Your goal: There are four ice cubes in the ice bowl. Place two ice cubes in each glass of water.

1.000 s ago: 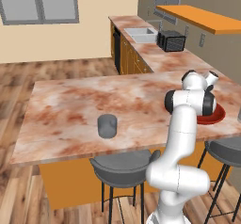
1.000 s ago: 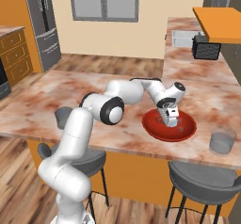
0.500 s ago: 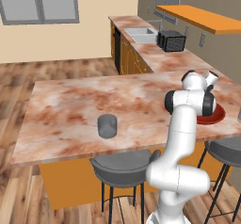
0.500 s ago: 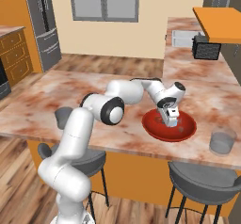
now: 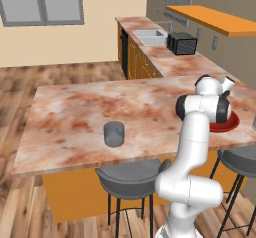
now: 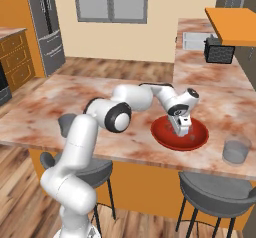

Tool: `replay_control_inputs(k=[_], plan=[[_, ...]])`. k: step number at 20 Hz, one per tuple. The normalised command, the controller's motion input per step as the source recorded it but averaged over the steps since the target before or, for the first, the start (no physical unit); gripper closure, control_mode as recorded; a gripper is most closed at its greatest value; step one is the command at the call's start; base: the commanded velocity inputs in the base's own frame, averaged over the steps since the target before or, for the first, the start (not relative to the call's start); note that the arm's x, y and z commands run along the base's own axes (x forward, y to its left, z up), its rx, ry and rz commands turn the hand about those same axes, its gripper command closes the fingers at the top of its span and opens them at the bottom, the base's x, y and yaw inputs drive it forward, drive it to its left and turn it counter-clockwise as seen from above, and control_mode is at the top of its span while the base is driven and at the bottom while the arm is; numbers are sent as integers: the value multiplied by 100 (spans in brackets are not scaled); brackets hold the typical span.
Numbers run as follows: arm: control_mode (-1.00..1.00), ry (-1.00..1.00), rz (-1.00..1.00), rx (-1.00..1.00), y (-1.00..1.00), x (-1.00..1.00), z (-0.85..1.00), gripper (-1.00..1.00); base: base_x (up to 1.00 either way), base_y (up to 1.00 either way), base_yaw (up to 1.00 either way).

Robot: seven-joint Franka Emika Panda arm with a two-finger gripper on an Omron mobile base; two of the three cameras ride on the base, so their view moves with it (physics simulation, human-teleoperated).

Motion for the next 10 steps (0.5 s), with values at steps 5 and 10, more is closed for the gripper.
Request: replay_control_inputs(k=[5,10], plan=[[-100,-1,0,0,17,-5,0,-100,0,0,0],[-100,-3,0,0,20,14,-5,-100,0,0,0]])
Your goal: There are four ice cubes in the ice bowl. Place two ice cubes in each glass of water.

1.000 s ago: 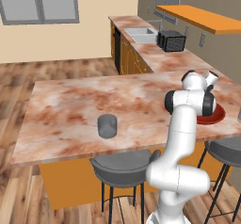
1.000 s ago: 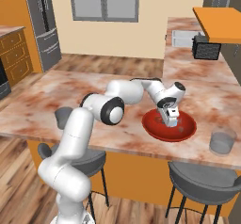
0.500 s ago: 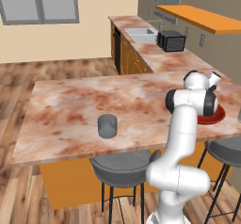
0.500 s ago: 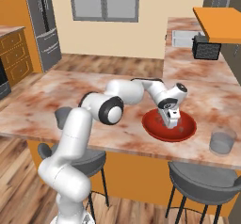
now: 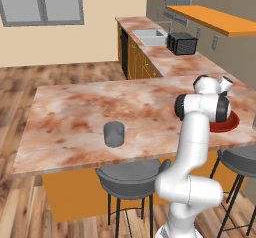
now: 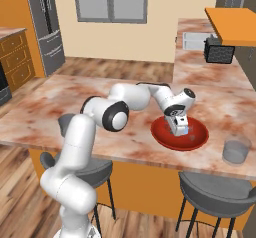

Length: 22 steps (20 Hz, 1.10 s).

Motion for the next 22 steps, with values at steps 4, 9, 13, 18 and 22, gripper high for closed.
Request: replay_control_inputs(k=[4,9,13,18,22], plan=[[-100,-1,0,0,0,3,-27,-100,0,0,0],[-100,0,0,0,0,0,-25,100,0,0,0],[-100,0,1,0,0,0,-27,100,0,0,0],[-100,0,3,0,0,2,-17,100,0,0,0],[-100,0,4,0,-1,-4,2,100,0,0,0]])
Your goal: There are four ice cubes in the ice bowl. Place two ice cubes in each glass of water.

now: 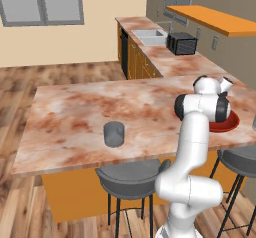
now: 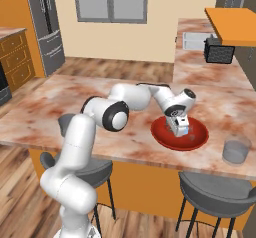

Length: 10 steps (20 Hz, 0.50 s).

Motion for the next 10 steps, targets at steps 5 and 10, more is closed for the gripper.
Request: replay_control_inputs(k=[5,10], plan=[[-100,0,6,1,9,-88,80,100,0,0,0],[-100,0,18,1,72,-80,85,100,0,0,0]])
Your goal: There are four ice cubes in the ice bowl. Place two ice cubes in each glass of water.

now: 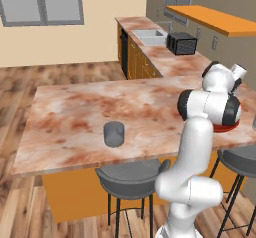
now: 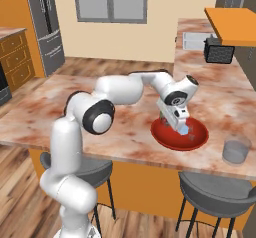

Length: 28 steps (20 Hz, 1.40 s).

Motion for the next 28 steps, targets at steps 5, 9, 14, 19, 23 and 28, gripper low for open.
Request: replay_control_inputs(k=[5,9,14,19,23,28], plan=[[-100,4,35,0,100,-46,65,100,0,0,0],[-100,0,41,-4,100,-33,76,100,0,0,0],[-100,2,40,-2,100,-11,49,100,0,0,0],[-100,0,35,-8,100,-9,-1,100,0,0,0],[-100,0,33,-9,100,-24,-4,100,0,0,0],[-100,0,23,-5,100,-11,0,100,0,0,0]])
